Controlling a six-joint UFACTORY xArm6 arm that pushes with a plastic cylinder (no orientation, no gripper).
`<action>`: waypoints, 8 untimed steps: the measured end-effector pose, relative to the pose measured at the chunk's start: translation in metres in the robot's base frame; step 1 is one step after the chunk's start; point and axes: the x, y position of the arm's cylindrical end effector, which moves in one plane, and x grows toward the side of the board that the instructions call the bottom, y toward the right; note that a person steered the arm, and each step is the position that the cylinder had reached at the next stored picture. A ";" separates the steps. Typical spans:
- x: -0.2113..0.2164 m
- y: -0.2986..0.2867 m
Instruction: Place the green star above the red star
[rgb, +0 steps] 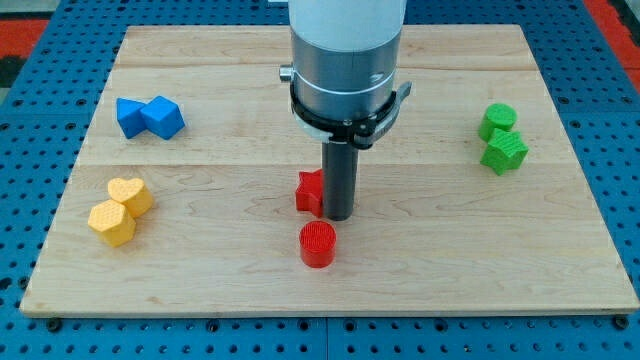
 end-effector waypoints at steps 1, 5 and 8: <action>-0.015 0.006; -0.080 0.219; -0.057 0.162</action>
